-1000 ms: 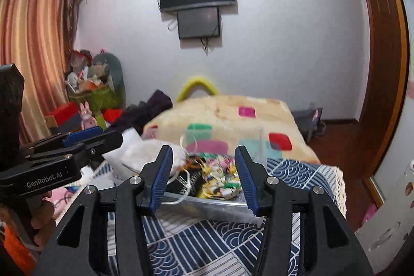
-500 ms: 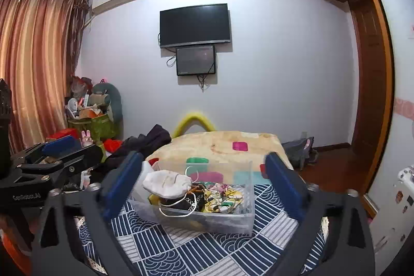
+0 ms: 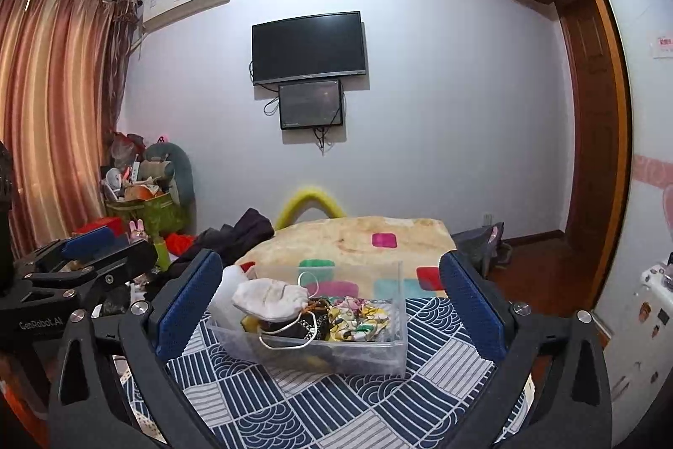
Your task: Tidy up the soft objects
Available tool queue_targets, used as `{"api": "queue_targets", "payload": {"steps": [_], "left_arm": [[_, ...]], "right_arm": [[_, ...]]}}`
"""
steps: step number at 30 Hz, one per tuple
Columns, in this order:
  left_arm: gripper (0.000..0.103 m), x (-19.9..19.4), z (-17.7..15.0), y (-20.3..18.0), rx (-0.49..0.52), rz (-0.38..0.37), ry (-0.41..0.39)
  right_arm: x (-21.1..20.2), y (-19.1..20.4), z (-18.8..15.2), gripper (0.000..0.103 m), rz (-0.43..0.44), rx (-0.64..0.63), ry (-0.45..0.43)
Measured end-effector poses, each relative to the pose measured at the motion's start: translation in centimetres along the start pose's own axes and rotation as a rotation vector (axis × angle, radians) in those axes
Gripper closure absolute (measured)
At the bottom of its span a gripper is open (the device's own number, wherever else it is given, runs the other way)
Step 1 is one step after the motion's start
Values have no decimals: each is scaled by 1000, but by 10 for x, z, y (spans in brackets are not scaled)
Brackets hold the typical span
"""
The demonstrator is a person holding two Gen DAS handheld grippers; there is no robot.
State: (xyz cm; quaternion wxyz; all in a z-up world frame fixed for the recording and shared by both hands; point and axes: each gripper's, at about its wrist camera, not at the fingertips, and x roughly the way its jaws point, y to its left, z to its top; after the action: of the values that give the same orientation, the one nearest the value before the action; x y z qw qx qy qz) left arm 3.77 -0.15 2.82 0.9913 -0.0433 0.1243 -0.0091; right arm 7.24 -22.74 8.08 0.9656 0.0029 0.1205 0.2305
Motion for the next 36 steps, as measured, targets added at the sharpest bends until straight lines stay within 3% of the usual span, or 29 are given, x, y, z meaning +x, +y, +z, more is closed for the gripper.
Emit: {"api": "queue_targets", "payload": {"steps": [36], "left_arm": [[0, -4, -1, -2, -6, -22, 0]], "right_arm": [[-5, 7, 3, 0, 9, -6, -2]]}}
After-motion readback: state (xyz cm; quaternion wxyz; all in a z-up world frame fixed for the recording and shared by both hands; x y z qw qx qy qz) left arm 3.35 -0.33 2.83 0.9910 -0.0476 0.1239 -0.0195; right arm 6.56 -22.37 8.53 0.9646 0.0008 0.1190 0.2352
